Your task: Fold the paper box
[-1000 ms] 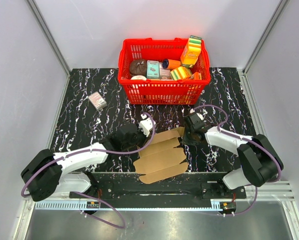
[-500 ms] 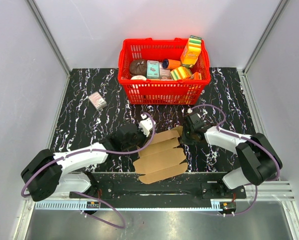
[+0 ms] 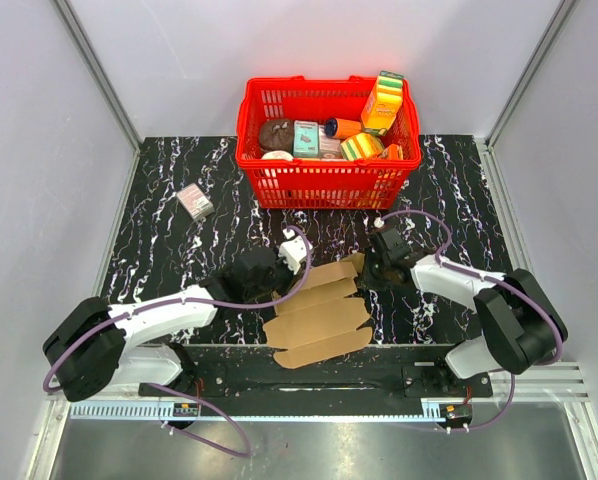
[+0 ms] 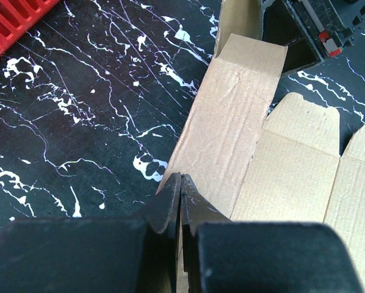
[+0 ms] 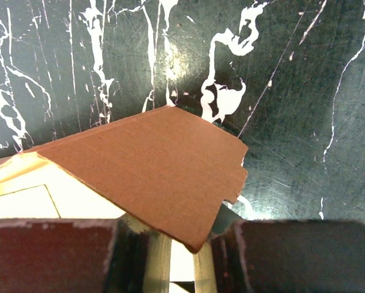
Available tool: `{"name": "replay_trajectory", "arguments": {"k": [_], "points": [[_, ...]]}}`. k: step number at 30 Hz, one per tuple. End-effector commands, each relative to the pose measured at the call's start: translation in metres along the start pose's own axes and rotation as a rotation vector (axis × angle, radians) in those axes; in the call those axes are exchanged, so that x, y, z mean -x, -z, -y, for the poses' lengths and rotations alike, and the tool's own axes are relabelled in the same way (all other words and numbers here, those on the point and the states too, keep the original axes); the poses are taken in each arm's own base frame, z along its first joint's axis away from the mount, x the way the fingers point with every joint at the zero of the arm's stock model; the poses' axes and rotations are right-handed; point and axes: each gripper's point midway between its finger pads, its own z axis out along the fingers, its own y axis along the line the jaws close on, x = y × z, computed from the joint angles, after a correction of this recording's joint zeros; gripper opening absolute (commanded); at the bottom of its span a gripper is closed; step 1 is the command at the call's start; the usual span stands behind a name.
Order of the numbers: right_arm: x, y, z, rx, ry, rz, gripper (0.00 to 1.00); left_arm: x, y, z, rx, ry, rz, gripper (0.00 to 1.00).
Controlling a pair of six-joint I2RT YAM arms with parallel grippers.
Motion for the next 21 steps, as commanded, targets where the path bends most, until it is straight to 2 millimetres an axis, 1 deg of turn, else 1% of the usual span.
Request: {"name": "replay_trajectory", "arguments": {"k": [1,8,17,21], "points": [[0.013,0.011,-0.021,0.102,0.011,0.048,0.21,0.002,-0.004,0.006,-0.020,0.002,0.009,0.00],[0.015,0.015,-0.031,0.158,0.016,0.055,0.21,0.001,-0.005,0.006,-0.019,0.000,0.001,0.00],[0.008,0.016,-0.048,0.269,0.032,0.035,0.21,0.001,-0.005,0.007,-0.019,-0.001,-0.001,0.00],[0.005,0.019,-0.058,0.336,0.043,0.021,0.21,0.000,-0.005,0.007,-0.021,-0.001,-0.002,0.00]]}}
